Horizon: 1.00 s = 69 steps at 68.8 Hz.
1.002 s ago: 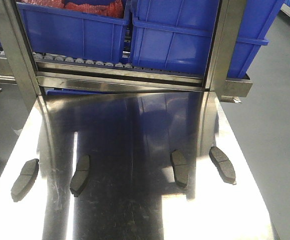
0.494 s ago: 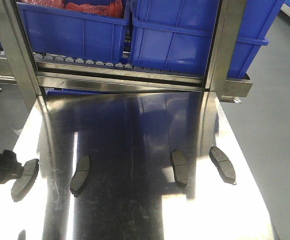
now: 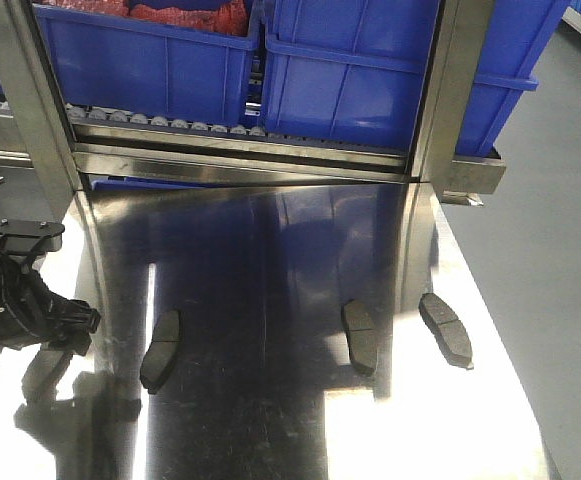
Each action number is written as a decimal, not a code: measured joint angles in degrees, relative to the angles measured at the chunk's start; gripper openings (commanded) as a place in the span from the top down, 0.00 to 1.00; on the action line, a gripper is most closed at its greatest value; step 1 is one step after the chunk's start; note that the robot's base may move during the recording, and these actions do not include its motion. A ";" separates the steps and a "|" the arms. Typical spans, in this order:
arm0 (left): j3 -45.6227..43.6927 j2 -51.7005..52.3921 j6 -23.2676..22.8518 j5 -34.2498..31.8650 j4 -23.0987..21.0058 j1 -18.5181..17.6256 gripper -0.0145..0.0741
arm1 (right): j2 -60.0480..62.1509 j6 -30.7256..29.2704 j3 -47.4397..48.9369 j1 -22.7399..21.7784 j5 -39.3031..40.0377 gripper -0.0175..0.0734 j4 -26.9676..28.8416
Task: Move and align brake pads A on conveyor
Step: 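Close the left gripper on the brake pad and lift it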
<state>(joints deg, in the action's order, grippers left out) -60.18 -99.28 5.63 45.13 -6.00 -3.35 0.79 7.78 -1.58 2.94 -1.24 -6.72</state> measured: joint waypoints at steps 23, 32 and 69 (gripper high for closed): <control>-1.95 -4.27 -4.83 -0.13 4.26 0.00 0.21 | 0.00 0.00 0.00 0.00 0.00 0.79 0.00; -1.95 -5.38 -4.88 0.17 4.31 0.00 0.24 | 0.00 0.00 0.00 0.00 0.00 0.79 0.00; -2.43 -5.99 -4.57 0.67 3.91 -0.17 0.72 | 0.00 0.00 0.00 0.00 -0.05 0.79 0.00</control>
<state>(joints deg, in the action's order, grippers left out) -62.61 -105.27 1.06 45.80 -2.09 -3.53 0.79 7.78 -1.58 2.94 -1.29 -6.72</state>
